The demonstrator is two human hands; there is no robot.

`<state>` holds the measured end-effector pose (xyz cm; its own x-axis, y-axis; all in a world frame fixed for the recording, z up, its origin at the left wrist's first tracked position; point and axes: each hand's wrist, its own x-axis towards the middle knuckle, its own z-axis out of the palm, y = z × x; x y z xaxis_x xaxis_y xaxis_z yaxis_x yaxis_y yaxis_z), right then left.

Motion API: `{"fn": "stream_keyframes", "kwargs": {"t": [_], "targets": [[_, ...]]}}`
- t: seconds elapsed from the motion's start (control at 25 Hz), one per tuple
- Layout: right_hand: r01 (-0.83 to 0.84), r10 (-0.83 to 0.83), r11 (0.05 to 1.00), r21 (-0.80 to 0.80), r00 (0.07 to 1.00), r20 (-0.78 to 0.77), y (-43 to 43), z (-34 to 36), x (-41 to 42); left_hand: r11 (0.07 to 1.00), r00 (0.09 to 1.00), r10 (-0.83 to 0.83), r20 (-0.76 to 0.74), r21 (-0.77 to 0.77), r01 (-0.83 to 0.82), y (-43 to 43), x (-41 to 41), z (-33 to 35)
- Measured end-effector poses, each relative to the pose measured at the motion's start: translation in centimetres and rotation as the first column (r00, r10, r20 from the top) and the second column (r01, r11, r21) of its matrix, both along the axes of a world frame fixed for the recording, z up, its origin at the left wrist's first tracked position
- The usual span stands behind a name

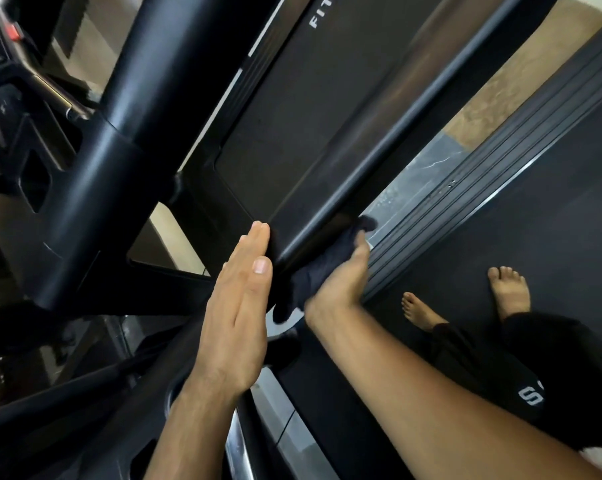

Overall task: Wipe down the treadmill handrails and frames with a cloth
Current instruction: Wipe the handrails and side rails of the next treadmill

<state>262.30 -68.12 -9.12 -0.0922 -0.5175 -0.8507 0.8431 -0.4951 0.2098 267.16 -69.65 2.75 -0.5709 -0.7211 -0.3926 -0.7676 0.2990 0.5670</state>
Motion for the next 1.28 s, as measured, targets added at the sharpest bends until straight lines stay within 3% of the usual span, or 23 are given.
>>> {"fn": "stream_keyframes", "kwargs": {"t": [0.08, 0.16, 0.32, 0.44, 0.6, 0.72, 0.88, 1.0, 1.08, 1.16, 1.28], "targets": [[0.008, -0.005, 0.999, 0.041, 0.997, -0.075, 0.0, 0.1, -0.5, 1.0, 1.0, -0.01, 0.004, 0.004, 0.01, -0.1, -0.3, 0.0], [-0.091, 0.089, 0.995, -0.035, 0.995, -0.053, 0.3, 0.7, -1.4, 1.0, 1.0, -0.015, -0.004, 0.005, 0.015, 0.0, -0.9, 0.0], [-0.043, 0.044, 0.999, 0.022, 0.998, -0.039, 0.6, 0.0, -2.5, 0.999, 0.999, -0.045, 0.003, 0.011, 0.045, 0.0, -2.2, 0.1], [-0.186, 0.185, 0.981, -0.052, 0.982, -0.033, 0.7, 0.6, -1.8, 0.996, 0.996, -0.092, -0.005, -0.019, 0.092, 0.3, -3.0, 0.0], [0.016, -0.012, 0.999, 0.044, 0.995, -0.095, 0.9, -0.2, -6.0, 0.994, 0.994, -0.109, 0.011, -0.022, 0.11, 0.5, -3.9, 0.1], [-0.095, 0.089, 0.994, -0.048, 0.989, -0.116, 1.6, 0.6, -7.0, 0.991, 0.992, -0.128, -0.002, -0.029, 0.128, 0.7, -4.7, 0.1], [0.042, -0.032, 0.998, 0.055, 0.984, -0.173, 1.4, -0.7, -9.2, 0.993, 0.993, -0.121, -0.012, -0.014, 0.12, 0.7, -6.4, -0.2], [-0.169, 0.165, 0.985, -0.021, 0.977, -0.138, 1.3, -0.2, -8.3, 0.99, 0.99, -0.138, -0.021, -0.018, 0.138, 0.7, -7.6, -0.2], [-0.079, 0.081, 0.997, 0.021, 0.987, -0.135, 1.0, -1.1, -9.5, 0.99, 0.99, -0.143, -0.016, -0.019, 0.143, 0.7, -8.2, -0.2], [0.004, 0.026, 0.992, 0.128, 0.973, -0.228, 0.7, -1.8, -10.9, 0.988, 0.988, -0.155, -0.002, -0.019, 0.155, 0.8, -8.7, -0.2], [-0.086, 0.096, 0.995, 0.055, 0.972, -0.217, 1.2, -1.2, -12.1, 0.985, 0.986, -0.167, -0.011, -0.041, 0.166, 0.9, -9.5, -0.3]]}}
